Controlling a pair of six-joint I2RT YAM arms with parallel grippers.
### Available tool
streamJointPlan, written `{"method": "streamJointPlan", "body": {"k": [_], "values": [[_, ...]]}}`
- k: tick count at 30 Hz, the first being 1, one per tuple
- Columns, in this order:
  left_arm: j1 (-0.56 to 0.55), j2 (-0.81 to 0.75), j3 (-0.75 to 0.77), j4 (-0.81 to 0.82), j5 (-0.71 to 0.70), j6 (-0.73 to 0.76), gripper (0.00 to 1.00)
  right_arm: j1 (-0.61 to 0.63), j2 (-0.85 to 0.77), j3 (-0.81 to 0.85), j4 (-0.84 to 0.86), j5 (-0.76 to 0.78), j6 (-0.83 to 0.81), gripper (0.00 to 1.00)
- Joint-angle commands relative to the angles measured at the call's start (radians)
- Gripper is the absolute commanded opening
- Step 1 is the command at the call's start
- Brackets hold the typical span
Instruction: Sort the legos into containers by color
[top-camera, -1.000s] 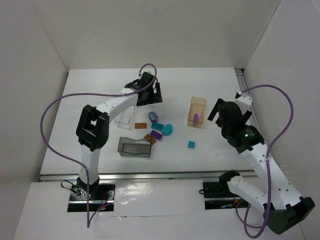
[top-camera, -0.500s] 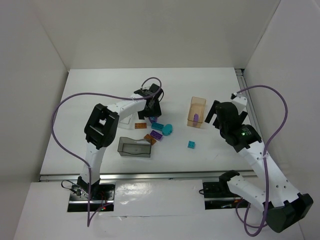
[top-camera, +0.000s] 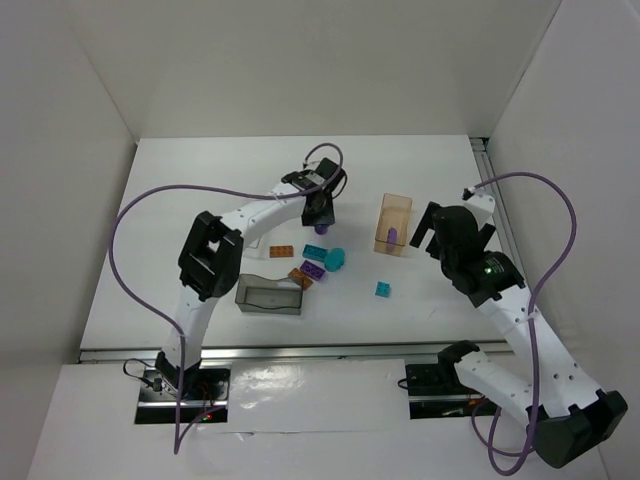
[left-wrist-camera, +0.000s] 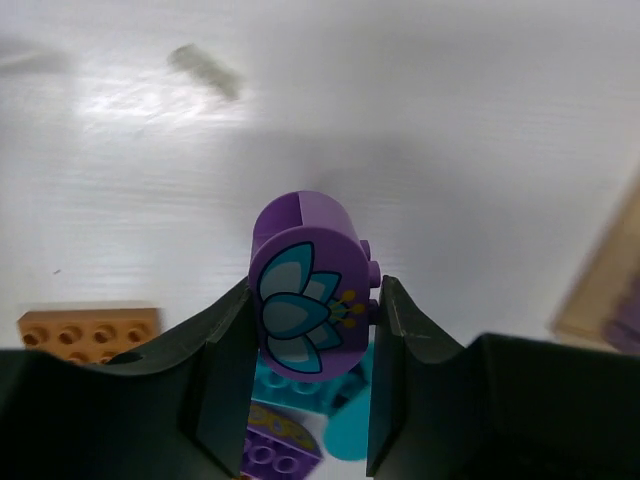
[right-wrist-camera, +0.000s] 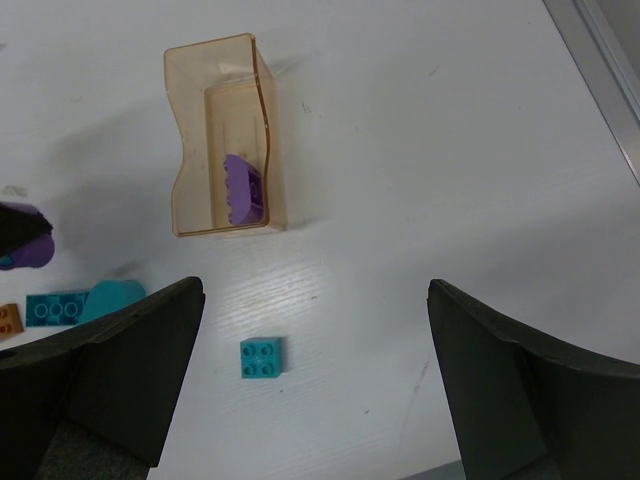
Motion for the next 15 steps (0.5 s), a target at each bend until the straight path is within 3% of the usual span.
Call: {"method": "streamJointPlan", "body": {"k": [1, 12, 13, 15], "values": [[-0.081, 0.023, 0.146, 0.017, 0.035, 0.085, 0.32, -0.004, -0.030, 0.009, 0.014, 0.016, 0.013, 1.00], [-0.179, 0.231, 0.476, 0.068, 0.172, 0.148, 0.39, -0.004, -0.110, 0.057, -0.069, 0.065, 0.023, 1.00], [-0.179, 0.247, 0.496, 0.068, 0.182, 0.148, 0.41, -0.004, -0.119, 0.057, -0.069, 0.074, 0.023, 1.00], [-0.179, 0.272, 0.540, 0.103, 0.218, 0.148, 0.56, -0.004, -0.143, 0.068, -0.069, 0.084, 0.023, 1.00]]}}
